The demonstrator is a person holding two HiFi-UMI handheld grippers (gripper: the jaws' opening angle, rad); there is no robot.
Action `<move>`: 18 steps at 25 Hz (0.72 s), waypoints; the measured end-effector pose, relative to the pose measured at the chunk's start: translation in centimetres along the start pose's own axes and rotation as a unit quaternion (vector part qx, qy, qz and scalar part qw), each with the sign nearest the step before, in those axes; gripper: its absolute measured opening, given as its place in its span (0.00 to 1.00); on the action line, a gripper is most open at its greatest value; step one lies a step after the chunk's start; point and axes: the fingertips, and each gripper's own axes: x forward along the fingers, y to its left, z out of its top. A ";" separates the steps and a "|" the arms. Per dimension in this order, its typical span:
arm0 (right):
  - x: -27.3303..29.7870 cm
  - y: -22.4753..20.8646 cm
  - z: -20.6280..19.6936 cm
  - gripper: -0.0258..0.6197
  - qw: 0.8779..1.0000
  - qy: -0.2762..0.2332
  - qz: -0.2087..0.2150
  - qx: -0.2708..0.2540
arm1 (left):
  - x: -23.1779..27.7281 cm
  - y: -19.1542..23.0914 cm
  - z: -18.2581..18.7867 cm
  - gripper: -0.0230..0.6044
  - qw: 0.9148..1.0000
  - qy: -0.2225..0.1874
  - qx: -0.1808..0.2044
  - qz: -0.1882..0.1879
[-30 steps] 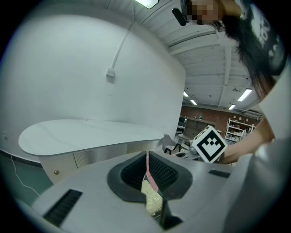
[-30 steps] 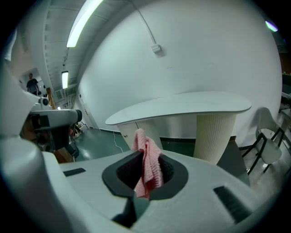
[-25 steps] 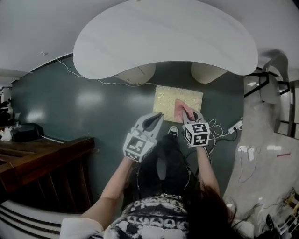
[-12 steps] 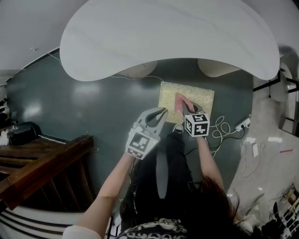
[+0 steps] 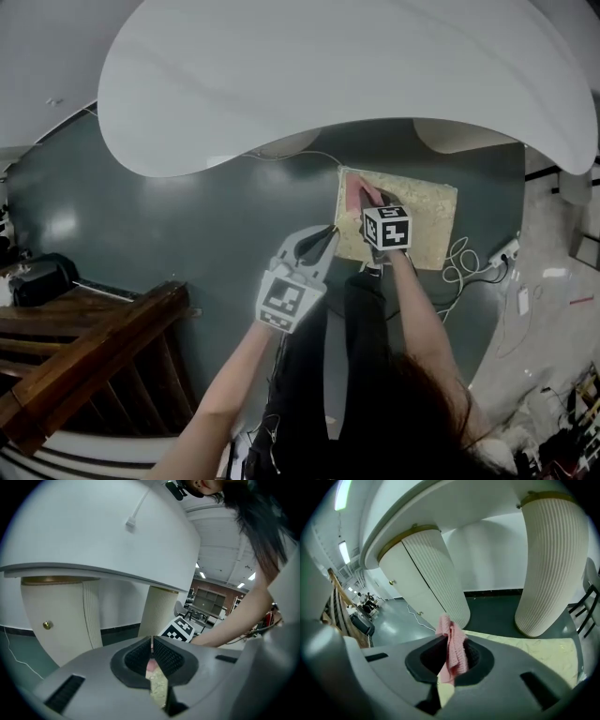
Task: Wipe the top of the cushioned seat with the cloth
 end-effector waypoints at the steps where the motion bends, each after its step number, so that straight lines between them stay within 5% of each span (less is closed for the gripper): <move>1: 0.8 -0.2 -0.2 0.06 1.000 0.003 -0.002 0.001 | 0.2 0.5 -0.6 0.06 1.000 0.004 0.000 0.001; 8: 2.9 -4.2 -2.5 0.06 0.998 0.033 -0.046 -0.017 | 2.2 2.6 -2.9 0.06 1.000 0.017 -0.006 0.001; 18: -4.3 -14.7 -5.6 0.06 0.992 0.023 -0.121 0.019 | 4.5 0.3 -2.8 0.06 0.999 0.029 0.005 -0.020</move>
